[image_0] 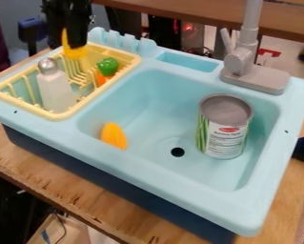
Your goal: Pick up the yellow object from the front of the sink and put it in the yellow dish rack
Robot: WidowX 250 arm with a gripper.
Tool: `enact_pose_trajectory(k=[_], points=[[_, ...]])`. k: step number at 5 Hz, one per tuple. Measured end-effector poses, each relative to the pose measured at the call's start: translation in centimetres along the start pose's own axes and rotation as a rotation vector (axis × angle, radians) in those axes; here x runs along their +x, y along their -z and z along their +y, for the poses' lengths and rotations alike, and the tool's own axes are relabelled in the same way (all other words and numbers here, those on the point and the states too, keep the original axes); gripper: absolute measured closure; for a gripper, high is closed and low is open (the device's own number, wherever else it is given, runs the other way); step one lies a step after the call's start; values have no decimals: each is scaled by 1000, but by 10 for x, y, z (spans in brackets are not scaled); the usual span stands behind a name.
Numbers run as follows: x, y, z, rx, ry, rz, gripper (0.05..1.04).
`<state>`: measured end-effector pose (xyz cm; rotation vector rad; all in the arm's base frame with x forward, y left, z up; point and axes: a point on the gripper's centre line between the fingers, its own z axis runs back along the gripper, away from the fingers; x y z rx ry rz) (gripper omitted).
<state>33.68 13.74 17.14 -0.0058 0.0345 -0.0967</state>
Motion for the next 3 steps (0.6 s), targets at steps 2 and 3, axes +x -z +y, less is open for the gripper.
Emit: enact_pose_trajectory(k=[2, 3], points=[[9, 20, 4, -21, -17, 56, 547], [9, 28, 6, -19, -25, 80, 547]])
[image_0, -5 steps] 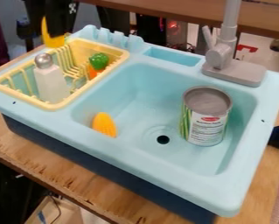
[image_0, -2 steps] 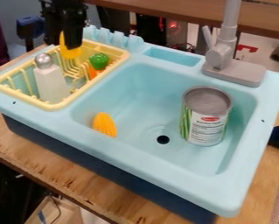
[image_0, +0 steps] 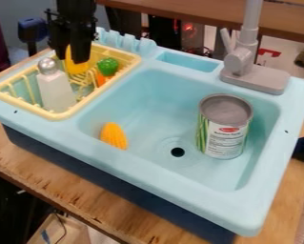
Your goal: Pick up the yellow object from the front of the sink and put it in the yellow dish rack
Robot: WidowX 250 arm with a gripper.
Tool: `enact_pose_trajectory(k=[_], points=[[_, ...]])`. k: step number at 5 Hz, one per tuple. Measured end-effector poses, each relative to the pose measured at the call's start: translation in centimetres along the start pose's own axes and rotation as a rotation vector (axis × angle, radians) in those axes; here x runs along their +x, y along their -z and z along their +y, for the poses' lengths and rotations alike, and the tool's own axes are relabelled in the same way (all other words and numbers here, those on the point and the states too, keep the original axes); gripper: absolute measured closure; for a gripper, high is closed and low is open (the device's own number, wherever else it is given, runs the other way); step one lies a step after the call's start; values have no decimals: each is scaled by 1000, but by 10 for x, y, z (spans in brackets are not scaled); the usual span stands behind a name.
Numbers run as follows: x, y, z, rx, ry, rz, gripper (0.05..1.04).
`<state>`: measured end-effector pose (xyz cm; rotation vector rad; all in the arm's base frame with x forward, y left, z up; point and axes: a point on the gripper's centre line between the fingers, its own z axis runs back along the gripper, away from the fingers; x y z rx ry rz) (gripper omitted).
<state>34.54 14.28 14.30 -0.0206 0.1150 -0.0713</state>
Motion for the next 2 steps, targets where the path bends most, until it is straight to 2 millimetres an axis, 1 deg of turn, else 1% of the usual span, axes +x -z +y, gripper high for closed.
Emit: enact_pose_trajectory(k=[1, 2], points=[[1, 10, 3, 3, -9, 27, 547], [2, 11, 2, 1, -2, 30, 499]])
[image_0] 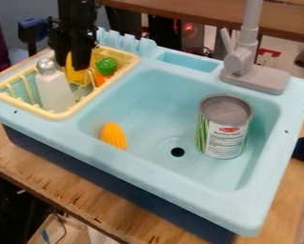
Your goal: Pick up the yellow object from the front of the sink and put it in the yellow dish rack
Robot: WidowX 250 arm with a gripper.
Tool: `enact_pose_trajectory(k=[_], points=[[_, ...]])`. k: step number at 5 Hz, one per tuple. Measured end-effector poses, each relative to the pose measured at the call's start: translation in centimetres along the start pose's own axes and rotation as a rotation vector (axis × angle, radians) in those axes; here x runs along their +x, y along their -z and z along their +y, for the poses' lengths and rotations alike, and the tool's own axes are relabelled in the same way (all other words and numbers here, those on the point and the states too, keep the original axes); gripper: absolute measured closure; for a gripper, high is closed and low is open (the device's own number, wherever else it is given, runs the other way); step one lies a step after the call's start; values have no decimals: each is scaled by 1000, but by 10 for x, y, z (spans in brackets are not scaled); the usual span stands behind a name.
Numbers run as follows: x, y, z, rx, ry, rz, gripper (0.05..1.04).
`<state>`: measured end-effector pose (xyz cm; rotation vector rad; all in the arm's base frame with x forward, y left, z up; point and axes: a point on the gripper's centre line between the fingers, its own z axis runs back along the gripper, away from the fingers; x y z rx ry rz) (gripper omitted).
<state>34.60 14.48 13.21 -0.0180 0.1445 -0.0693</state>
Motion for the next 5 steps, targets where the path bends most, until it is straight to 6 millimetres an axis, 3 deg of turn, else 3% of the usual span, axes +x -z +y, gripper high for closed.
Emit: enact_pose_trajectory(k=[1, 2, 3, 4, 5], points=[[1, -10, 1, 6, 17, -9, 195], [1, -16, 2, 9, 20, -16, 88], [0, -31, 2, 18, 23, -37, 86], [-13, -54, -2, 44, 20, -48, 86], [-31, -82, -35, 103, 71, -56, 86]])
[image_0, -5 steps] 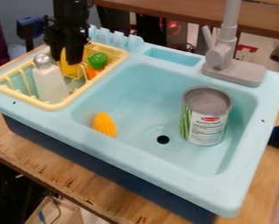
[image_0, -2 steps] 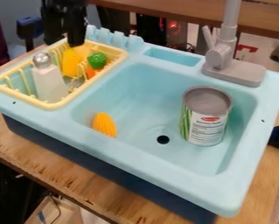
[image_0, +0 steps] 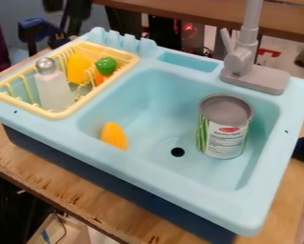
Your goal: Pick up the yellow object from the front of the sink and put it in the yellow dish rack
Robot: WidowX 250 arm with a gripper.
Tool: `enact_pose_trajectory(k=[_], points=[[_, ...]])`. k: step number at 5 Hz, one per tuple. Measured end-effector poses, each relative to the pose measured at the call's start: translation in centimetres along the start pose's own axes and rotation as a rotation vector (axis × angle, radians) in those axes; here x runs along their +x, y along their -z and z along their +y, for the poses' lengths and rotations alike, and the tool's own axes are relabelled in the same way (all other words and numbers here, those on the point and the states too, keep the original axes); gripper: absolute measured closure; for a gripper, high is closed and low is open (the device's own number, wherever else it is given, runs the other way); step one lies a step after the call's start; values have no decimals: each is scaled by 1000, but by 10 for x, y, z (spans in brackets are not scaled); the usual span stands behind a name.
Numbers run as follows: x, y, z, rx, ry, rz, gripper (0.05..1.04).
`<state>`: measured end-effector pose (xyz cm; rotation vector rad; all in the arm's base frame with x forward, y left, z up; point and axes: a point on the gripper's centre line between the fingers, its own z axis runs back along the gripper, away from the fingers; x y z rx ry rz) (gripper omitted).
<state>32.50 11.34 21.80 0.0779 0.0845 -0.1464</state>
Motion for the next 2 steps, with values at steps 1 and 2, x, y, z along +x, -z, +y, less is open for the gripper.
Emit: enact_pose_trajectory(k=[1, 2], points=[[-16, -4, -53, 5, 108, 6, 86], [-33, -8, -95, -27, 174, -27, 86]])
